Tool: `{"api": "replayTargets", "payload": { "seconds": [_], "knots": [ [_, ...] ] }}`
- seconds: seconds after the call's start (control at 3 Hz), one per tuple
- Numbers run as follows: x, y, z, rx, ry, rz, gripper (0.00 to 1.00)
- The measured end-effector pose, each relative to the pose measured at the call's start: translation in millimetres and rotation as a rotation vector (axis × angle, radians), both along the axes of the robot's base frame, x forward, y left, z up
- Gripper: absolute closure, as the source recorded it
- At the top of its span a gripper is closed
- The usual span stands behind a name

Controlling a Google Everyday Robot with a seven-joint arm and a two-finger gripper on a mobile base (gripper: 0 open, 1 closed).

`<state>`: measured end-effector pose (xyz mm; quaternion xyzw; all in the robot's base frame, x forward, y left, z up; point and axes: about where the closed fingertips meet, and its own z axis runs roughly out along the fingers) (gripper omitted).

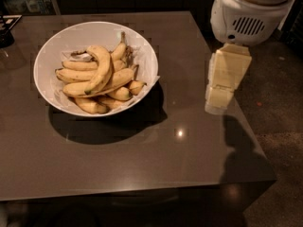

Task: Pick banana from white bowl

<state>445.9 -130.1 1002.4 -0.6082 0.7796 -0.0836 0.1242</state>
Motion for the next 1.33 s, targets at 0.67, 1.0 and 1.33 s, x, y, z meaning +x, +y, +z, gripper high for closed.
{"api": "replayTargets", "payload": {
  "seconds": [0.67,1.0,1.33],
  "knots": [
    [71,72,2,0.047,0.02,-0.021,0.0],
    [80,83,4,0.072,-0.01,-0.006,0.0],
    [93,88,5,0.111,-0.011,-0.093,0.0]
  ]
}}
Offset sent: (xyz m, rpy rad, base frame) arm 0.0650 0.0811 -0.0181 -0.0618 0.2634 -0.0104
